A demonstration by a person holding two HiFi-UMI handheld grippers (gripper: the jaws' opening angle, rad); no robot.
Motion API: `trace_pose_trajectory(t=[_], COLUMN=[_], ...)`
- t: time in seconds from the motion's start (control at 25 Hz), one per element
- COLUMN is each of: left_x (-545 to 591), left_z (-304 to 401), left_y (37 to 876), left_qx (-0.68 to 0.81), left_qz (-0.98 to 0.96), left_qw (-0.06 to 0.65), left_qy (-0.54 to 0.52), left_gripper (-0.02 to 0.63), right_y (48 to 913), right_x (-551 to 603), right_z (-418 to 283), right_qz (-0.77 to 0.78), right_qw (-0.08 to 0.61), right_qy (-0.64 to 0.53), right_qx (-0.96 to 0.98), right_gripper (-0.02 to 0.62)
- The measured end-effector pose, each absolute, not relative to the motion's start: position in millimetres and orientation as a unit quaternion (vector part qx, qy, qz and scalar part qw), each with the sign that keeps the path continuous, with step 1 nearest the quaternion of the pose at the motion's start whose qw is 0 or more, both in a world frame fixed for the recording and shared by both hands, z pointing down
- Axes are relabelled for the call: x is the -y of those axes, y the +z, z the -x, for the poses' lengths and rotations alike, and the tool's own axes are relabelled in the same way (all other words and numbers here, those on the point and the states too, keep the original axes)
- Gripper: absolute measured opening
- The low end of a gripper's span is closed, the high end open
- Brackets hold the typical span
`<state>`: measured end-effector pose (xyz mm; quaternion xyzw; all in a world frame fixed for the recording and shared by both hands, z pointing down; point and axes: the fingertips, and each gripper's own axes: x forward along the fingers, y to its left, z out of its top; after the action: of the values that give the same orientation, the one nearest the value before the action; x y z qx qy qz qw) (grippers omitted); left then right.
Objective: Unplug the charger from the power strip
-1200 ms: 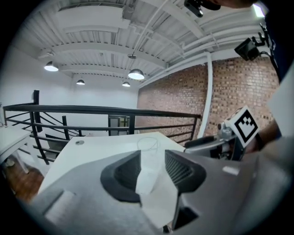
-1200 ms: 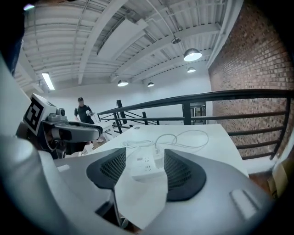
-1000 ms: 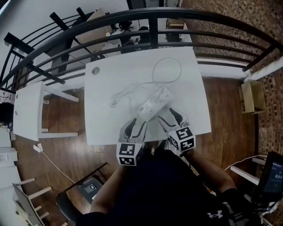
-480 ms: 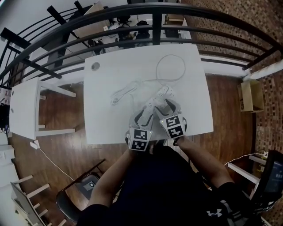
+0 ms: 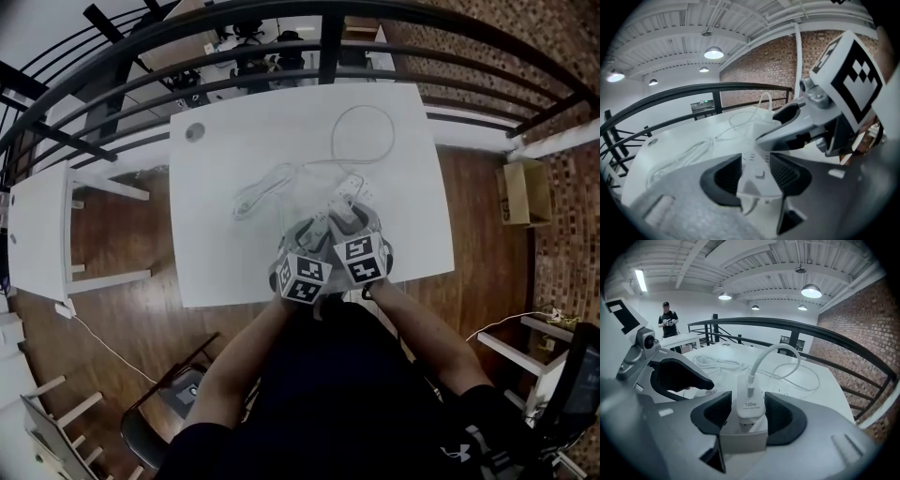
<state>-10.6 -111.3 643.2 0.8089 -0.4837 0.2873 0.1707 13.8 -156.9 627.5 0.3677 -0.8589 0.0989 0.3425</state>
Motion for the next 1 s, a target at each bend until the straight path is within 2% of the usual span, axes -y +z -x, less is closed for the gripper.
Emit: trace_pose_trajectory(t=[0.08,0.2,1.0], left_x=[112.7,112.6,110.4], left_z=[10.7,8.3,3.3], left_y=[646.6,653.0,658.4], left_qx=[0.478,0.459,0.446], left_qz=[-0.812,-0.822,-0.836], left_qw=[0.173,0.174,0.163], left_qy=[0.288,0.287,0.276], left_gripper=[0.192,0.192,0.192], right_y=[626.4,622.9,632.0], right_x=[159.1,161.5,156.8], right_z=[-12.7,-11.7,-14.2], right_qz=[-0.372,-0.377,-0.371], right_qw=[0.341,0.339,0.338], right_qy=[0.094,0.077,0.078], right_qx=[0.858,0.858,0.861], right_gripper=[0.211,0.157,0.147])
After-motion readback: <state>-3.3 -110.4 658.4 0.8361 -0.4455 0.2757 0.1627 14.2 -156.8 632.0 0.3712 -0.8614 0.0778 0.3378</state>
